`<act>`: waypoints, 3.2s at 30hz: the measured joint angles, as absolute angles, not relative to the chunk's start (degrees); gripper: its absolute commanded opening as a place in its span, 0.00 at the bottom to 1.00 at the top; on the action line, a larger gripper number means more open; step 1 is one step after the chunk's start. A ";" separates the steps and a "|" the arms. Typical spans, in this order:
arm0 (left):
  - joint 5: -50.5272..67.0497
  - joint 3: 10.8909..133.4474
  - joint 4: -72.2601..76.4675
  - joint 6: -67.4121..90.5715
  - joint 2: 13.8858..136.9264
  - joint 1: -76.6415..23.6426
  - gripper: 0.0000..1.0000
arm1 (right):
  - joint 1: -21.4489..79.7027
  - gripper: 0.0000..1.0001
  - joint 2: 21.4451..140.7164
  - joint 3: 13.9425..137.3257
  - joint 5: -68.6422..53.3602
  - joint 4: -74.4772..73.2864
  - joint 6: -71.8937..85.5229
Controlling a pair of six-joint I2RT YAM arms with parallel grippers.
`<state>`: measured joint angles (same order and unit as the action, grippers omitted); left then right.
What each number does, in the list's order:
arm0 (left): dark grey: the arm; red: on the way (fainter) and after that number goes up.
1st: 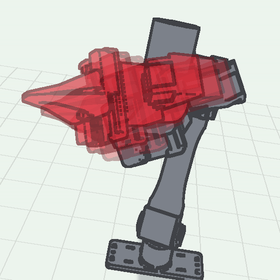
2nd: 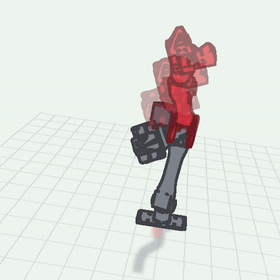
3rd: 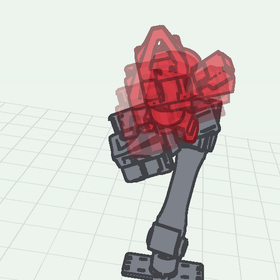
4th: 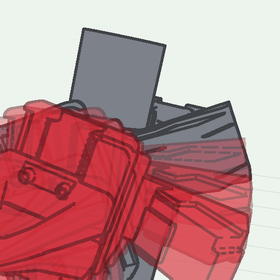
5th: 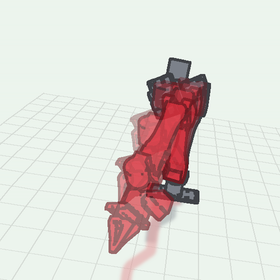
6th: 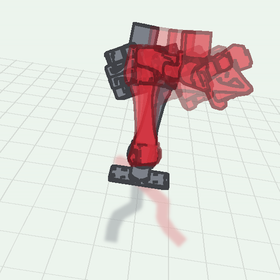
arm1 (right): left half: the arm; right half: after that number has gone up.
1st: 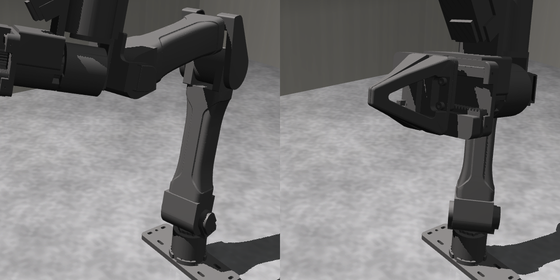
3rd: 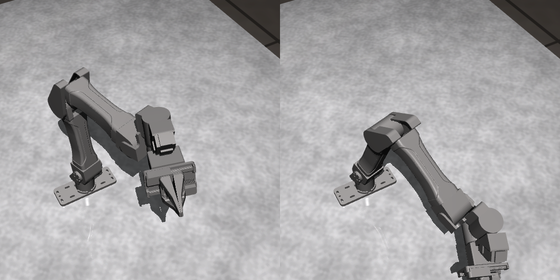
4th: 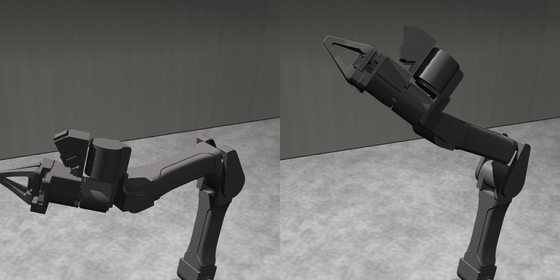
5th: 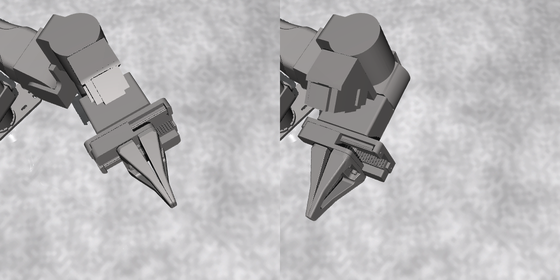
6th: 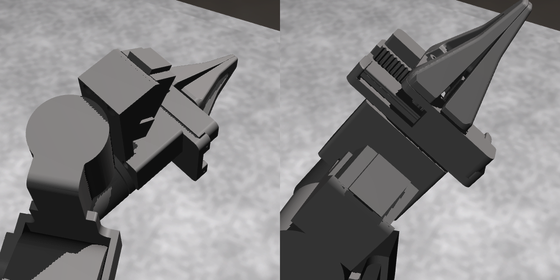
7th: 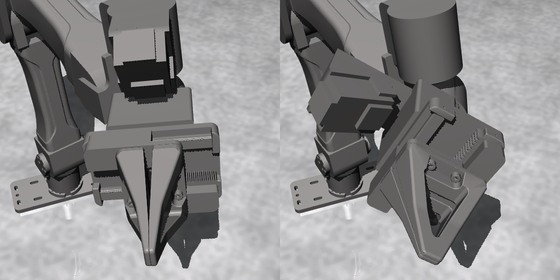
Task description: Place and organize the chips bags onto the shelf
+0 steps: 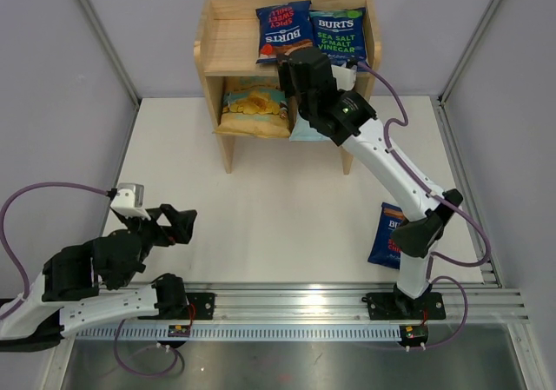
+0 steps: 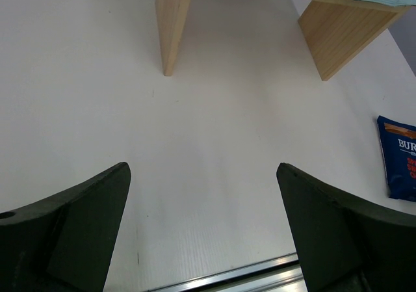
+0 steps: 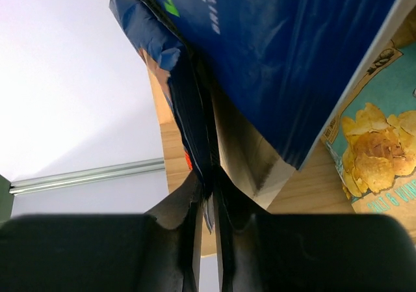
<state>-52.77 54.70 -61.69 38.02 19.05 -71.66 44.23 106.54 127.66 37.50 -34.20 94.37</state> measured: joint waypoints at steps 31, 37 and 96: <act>-53.95 54.70 -62.13 39.57 18.11 -71.66 0.99 | 45.06 1.00 85.47 100.75 22.72 -18.59 80.73; -54.54 54.70 -62.81 39.79 18.35 -71.42 0.99 | 45.12 0.99 75.50 88.51 12.49 -14.46 70.83; -49.21 54.57 -59.77 34.48 26.92 -61.47 0.99 | 12.32 0.54 105.58 68.23 23.24 -53.15 19.62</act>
